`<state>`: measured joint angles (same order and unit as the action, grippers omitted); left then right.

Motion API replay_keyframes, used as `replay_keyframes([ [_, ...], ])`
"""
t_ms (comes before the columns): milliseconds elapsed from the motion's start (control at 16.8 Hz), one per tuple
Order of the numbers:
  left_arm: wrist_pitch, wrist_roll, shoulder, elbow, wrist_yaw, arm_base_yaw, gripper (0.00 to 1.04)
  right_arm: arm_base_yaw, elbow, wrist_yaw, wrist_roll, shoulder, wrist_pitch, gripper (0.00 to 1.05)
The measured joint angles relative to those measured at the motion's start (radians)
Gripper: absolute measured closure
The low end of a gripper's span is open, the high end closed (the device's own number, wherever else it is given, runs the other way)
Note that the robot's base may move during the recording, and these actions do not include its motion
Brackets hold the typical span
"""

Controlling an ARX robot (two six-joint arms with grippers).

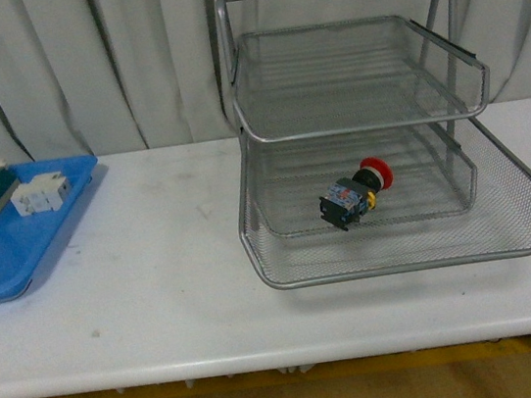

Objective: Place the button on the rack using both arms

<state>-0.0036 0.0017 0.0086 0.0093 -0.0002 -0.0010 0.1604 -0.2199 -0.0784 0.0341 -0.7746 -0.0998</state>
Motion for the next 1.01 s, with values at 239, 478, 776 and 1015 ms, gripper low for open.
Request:
replay_keyframes([
  [239,0.000,0.000,0.000,0.000,0.000,0.000,0.07,0.072,-0.122,0.059,0.174,-0.457,-0.160,0.51],
  [478,0.000,0.000,0.000,0.000,0.000,0.000,0.07,0.174,-0.251,0.167,0.265,-0.842,-0.328,0.95],
  [776,0.000,0.000,0.000,0.000,0.000,0.000,0.07,0.239,-0.496,0.256,0.252,-1.177,-0.376,1.03],
  [1015,0.000,0.000,0.000,0.000,0.000,0.000,0.07,0.221,-0.711,0.296,0.188,-1.303,-0.342,1.03],
])
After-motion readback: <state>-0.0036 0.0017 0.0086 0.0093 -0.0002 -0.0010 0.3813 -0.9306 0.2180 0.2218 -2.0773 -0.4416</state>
